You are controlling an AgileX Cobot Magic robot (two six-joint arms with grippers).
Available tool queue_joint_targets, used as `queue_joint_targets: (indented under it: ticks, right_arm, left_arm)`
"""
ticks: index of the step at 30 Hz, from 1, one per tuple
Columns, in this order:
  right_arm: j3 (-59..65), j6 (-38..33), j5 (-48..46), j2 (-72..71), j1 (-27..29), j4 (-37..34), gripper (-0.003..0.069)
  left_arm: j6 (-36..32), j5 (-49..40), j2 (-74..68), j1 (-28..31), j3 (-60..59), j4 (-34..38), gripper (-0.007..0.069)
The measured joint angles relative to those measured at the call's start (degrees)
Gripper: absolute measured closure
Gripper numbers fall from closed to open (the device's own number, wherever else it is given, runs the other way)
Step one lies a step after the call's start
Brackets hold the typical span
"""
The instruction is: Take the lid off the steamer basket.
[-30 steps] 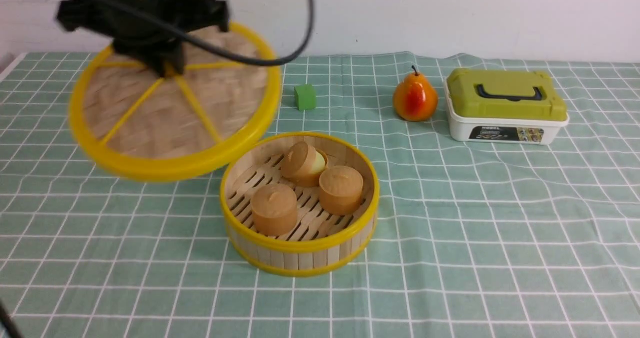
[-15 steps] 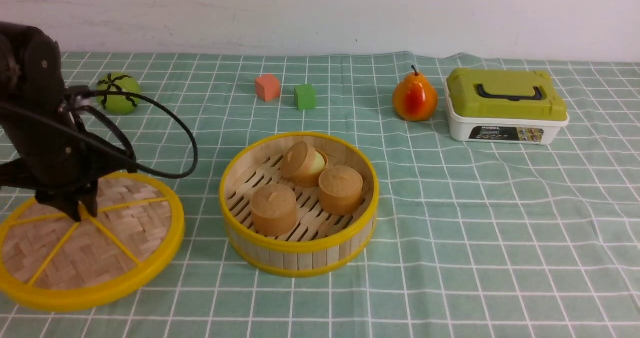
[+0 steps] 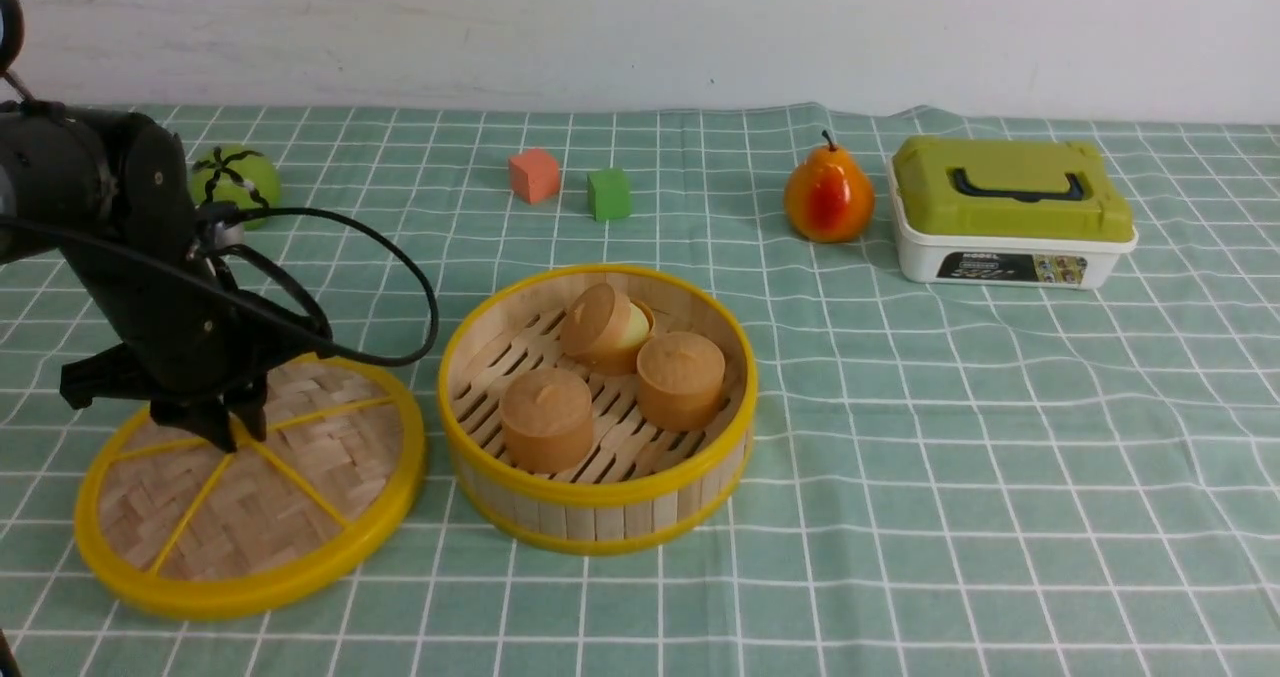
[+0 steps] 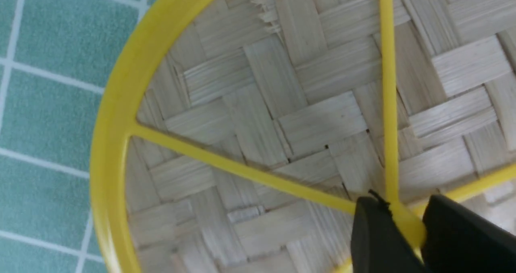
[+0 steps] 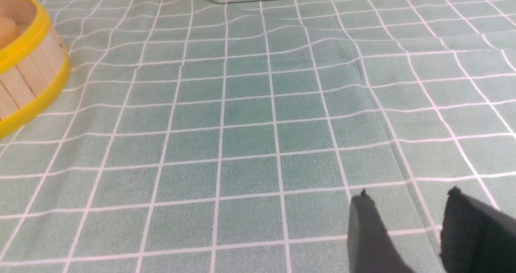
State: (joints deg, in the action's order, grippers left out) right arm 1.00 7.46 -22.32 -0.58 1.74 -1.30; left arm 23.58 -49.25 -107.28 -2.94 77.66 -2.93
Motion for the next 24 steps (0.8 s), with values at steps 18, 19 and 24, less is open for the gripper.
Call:
queue_joint_targets:
  ticks: [18, 19, 24]
  right_arm:
    - [0.0, 0.0, 0.0, 0.0, 0.0, 0.0, 0.0418]
    - [0.0, 0.0, 0.0, 0.0, 0.0, 0.0, 0.0418]
    - [0.0, 0.0, 0.0, 0.0, 0.0, 0.0, 0.0418]
  left_arm:
    - [-4.86, -14.34, 17.28, 0.0, 7.79, 3.4, 0.0462]
    - [-6.27, -15.37, 19.06, 0.0, 7.54, 3.45, 0.05]
    - [-12.33, -18.17, 33.9, 0.0, 1.22, 6.8, 0.0637]
